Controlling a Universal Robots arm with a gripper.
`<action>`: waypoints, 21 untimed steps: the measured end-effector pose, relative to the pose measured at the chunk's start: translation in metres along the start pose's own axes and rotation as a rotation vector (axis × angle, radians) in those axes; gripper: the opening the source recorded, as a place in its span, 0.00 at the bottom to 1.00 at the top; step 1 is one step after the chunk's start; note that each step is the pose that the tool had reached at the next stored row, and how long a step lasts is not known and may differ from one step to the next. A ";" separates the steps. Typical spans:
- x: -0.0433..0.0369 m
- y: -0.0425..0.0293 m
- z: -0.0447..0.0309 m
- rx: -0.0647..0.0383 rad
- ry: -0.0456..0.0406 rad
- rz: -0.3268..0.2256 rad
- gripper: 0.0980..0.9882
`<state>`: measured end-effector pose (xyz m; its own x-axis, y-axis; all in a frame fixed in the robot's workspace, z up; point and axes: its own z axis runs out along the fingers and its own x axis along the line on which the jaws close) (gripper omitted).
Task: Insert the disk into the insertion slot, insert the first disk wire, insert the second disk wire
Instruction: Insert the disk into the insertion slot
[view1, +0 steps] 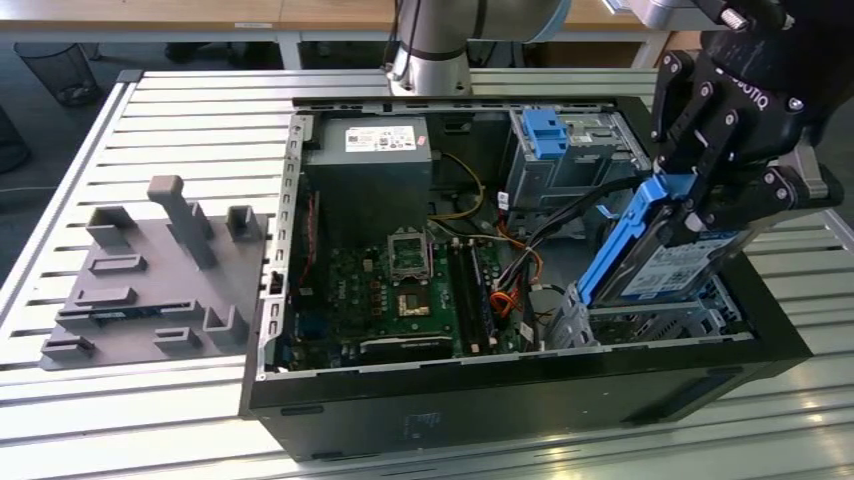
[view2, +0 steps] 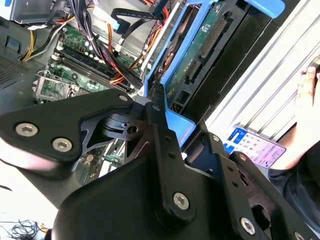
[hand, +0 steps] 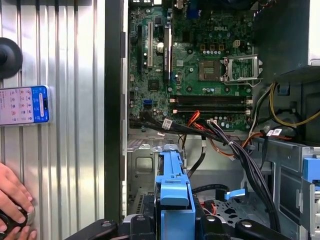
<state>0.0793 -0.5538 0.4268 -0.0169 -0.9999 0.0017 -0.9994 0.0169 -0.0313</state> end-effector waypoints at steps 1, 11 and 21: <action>0.0000 0.0000 0.0007 0.000 0.0000 0.000 0.30; 0.0000 0.0002 0.0068 -0.003 -0.0003 0.000 0.30; 0.0000 0.0003 0.0093 -0.003 -0.0006 0.000 0.30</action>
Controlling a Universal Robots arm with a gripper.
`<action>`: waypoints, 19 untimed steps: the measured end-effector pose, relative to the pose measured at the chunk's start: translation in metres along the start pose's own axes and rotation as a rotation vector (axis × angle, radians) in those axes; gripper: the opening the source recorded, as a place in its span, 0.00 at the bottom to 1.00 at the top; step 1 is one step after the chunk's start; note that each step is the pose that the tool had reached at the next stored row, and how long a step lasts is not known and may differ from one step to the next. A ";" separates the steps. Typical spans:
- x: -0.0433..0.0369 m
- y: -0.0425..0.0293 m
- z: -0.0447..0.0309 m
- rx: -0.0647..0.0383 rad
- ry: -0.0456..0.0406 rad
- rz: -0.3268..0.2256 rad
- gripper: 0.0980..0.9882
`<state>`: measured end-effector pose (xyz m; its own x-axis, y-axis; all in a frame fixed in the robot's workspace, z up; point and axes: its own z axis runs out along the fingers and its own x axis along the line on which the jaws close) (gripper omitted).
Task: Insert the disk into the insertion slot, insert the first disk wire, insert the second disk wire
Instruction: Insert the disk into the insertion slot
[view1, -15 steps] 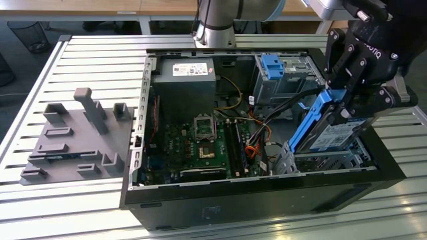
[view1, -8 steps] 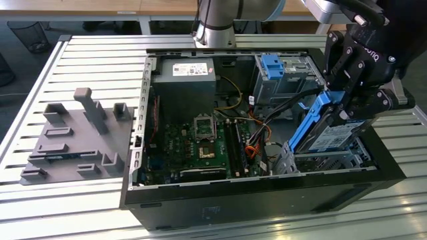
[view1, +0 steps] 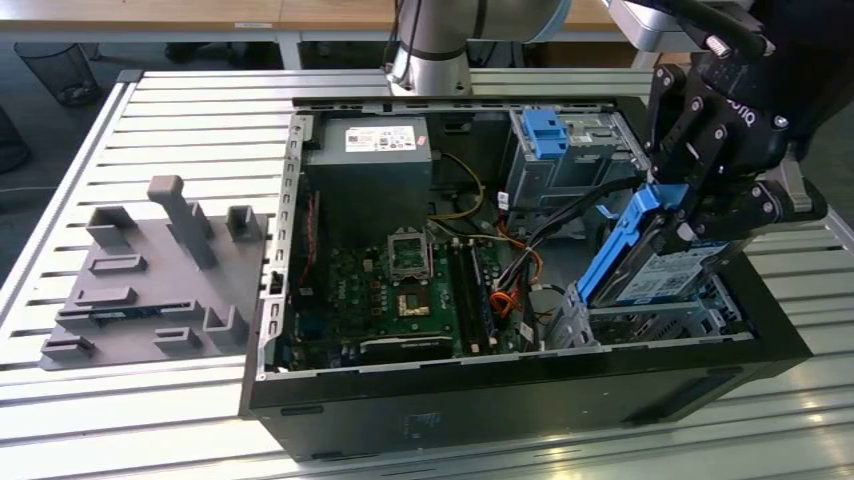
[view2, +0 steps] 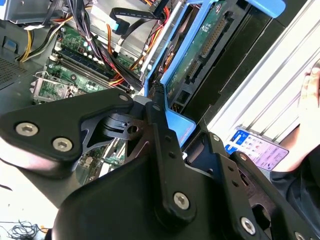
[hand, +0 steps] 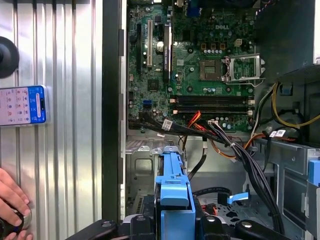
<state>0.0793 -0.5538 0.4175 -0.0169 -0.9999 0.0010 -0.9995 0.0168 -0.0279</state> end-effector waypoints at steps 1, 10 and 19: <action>0.0000 0.0000 0.0001 0.000 0.0001 0.000 0.30; 0.0000 0.0001 0.0019 0.000 0.0000 0.000 0.30; 0.0000 0.0002 0.0087 0.000 0.0000 0.000 0.30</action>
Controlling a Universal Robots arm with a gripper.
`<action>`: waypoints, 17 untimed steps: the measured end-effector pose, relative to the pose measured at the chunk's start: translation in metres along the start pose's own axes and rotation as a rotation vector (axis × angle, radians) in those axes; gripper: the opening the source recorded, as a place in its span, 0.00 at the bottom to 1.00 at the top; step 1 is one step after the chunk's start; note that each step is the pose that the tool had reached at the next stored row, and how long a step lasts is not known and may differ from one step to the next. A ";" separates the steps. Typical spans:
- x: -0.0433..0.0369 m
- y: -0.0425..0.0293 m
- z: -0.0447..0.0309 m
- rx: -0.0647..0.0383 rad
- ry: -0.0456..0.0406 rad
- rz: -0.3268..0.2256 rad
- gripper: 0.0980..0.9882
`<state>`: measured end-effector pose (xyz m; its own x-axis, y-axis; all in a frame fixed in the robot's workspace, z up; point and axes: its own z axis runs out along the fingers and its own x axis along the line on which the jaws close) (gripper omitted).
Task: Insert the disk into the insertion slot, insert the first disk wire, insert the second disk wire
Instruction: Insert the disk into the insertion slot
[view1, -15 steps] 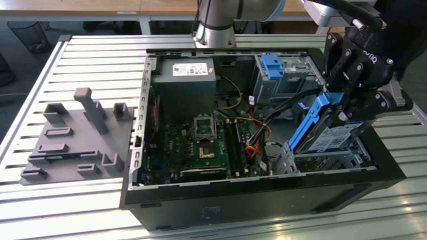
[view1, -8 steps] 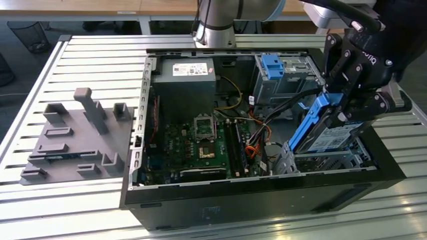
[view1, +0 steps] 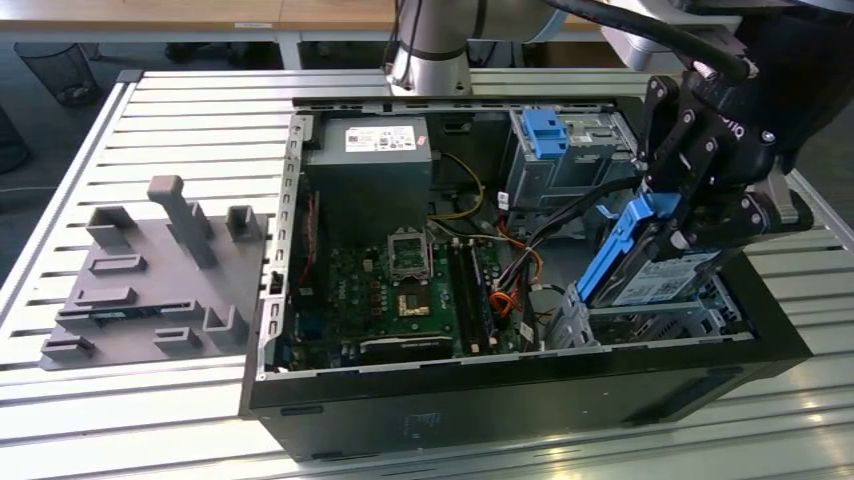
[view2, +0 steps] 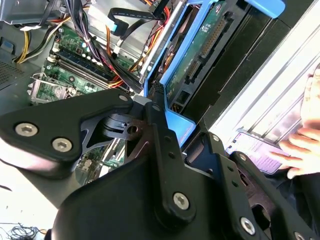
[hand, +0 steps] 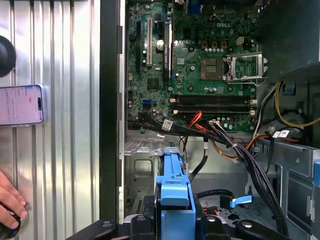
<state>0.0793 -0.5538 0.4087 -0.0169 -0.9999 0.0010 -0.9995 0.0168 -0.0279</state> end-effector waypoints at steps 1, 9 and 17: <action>0.0000 0.0001 0.0043 0.000 0.0000 0.000 0.30; 0.0000 0.0001 0.0051 0.000 0.0000 0.000 0.30; 0.0000 0.0002 0.0064 0.000 0.0000 0.000 0.30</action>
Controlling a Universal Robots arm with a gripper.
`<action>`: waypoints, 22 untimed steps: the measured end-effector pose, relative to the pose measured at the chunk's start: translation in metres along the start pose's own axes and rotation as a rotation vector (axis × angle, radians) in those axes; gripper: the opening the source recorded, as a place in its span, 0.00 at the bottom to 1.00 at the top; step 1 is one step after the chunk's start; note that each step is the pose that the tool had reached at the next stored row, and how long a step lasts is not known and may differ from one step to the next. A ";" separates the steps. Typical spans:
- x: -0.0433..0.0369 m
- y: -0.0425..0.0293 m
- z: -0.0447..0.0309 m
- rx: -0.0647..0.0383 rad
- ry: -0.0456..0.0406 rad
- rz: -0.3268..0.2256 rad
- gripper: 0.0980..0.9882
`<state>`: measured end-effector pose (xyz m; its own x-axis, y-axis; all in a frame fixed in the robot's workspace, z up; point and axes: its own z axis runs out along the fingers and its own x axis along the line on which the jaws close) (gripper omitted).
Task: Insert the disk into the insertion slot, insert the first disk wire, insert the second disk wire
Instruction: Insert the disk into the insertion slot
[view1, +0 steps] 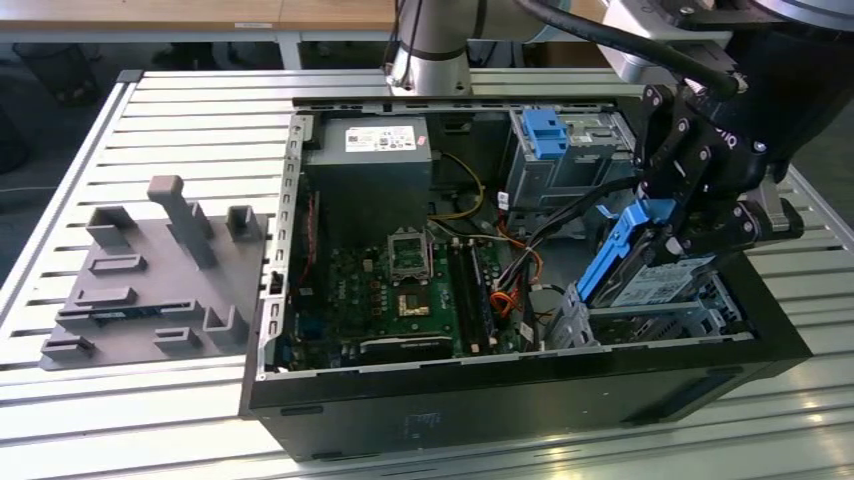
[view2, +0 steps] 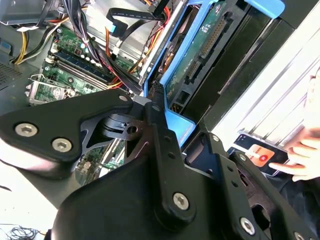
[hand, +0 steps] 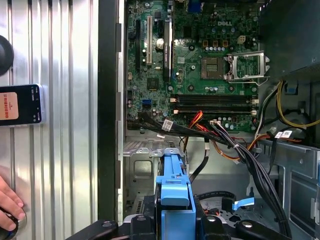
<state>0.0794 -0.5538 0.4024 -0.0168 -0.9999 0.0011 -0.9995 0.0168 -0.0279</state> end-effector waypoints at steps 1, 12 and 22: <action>0.0000 0.0000 0.0000 0.000 0.0001 0.000 0.30; 0.0000 0.0001 0.0031 0.000 0.0000 0.000 0.30; 0.0000 0.0002 0.0054 0.000 -0.0001 0.000 0.30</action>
<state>0.0793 -0.5538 0.3970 -0.0169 -0.9999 0.0010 -0.9995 0.0169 -0.0279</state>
